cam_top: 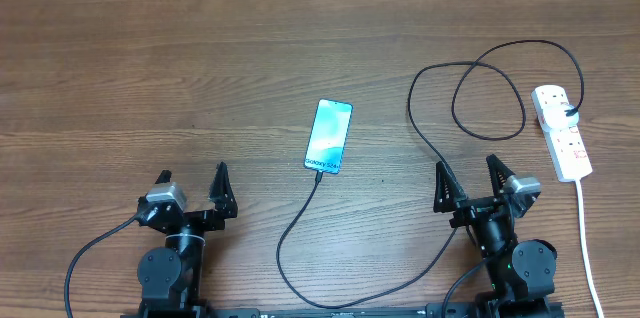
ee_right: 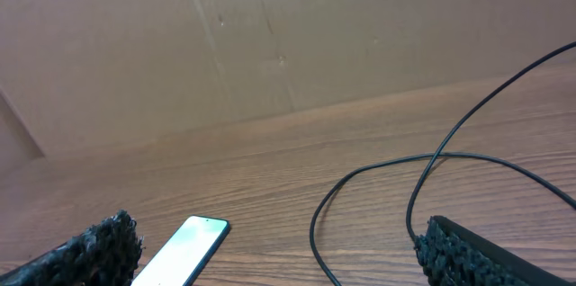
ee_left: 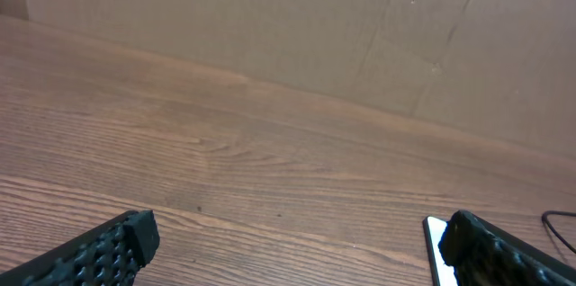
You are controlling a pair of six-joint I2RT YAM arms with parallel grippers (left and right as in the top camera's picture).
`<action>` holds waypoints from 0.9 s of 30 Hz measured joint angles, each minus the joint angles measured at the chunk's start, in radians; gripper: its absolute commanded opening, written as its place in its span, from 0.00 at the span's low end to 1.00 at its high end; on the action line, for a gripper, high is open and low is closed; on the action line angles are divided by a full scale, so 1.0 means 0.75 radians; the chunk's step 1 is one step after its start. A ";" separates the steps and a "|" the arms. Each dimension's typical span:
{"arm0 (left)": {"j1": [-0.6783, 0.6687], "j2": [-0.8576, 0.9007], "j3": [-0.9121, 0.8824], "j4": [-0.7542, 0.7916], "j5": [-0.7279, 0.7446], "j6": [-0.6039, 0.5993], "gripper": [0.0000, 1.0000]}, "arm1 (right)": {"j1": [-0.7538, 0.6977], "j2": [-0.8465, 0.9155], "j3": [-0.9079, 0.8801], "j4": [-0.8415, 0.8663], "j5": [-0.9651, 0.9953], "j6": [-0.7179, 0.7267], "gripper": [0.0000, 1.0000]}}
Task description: Plug charger to phone and switch on socket
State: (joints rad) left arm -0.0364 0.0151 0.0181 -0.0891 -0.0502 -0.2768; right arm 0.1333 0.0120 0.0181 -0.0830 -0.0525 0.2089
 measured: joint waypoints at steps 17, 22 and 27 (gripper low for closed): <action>0.000 0.000 0.000 0.000 0.000 0.000 1.00 | 0.000 0.000 0.000 0.000 0.000 0.001 1.00; 0.000 0.000 0.000 0.000 0.000 0.000 1.00 | 0.000 0.000 0.000 0.001 0.001 0.001 1.00; 0.000 0.000 0.000 0.000 0.000 0.000 1.00 | 0.000 0.000 0.000 0.000 0.000 0.000 1.00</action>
State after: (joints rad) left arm -0.0364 0.0151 0.0181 -0.0891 -0.0502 -0.2768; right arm 0.1333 0.0120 0.0181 -0.0830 -0.0525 0.2089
